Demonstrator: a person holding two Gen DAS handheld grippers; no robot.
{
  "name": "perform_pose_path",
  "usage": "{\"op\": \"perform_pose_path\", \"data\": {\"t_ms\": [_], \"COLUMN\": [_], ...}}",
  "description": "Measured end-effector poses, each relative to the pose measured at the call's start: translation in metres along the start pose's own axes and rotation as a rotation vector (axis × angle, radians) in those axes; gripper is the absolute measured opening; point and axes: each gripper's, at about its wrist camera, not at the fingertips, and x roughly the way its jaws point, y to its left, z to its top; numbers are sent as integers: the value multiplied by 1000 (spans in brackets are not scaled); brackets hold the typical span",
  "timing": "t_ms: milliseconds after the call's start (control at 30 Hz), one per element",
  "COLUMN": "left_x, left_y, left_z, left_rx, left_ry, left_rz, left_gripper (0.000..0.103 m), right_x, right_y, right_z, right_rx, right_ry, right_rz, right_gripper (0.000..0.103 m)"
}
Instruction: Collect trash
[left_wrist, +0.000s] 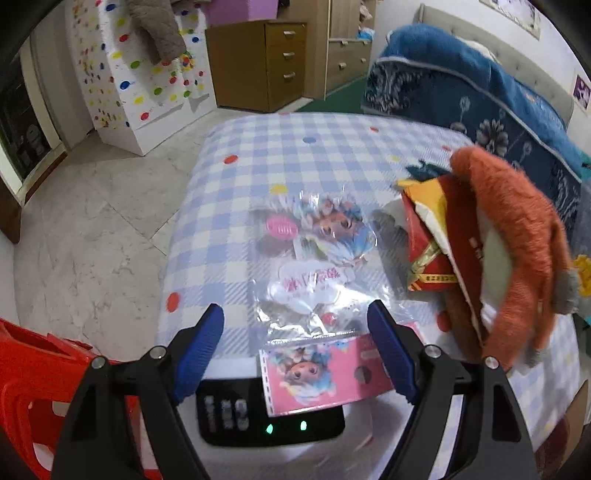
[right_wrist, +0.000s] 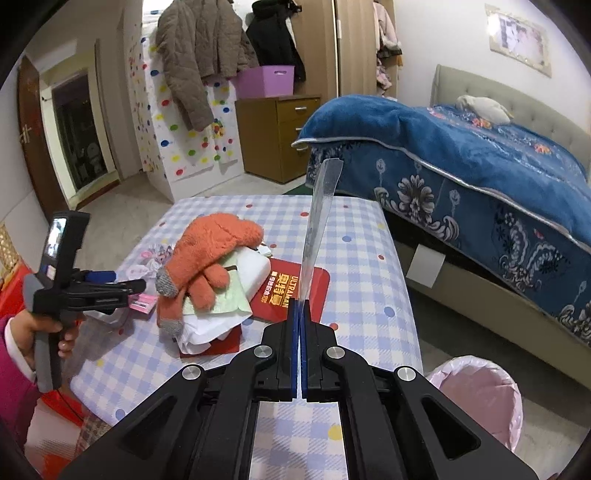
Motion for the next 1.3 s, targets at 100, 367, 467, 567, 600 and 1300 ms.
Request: {"op": "perform_pose_path", "data": {"t_ms": [100,367,467,567,600,1300], "left_x": [2,-39,-65,-91,-100,-193], "left_y": [-2,4,7,4,2,-158], "left_z": [0,4,4,0,-2,-59], "left_rx": [9,-28,-46,-43,-41,268], "left_ry": [4,-118,-173,-221,-238,-374], "left_rz": [-16,-66,-84,-92,-102,-312], "left_gripper": [53,0,0,0,0,0], "right_x": [0,-10,-17,-26,-29,-99], "right_y": [0,-1,-1,-1,-1,-59], "right_z": [-1,-2,-2,-3,-3,-62], "right_rx": [0,6,10,9,10,160], "right_ry": [3,-17,-30,-42,-45,-55], "right_rz": [-2,2,8,16,20,-44], "right_gripper": [0,0,0,0,0,0]}}
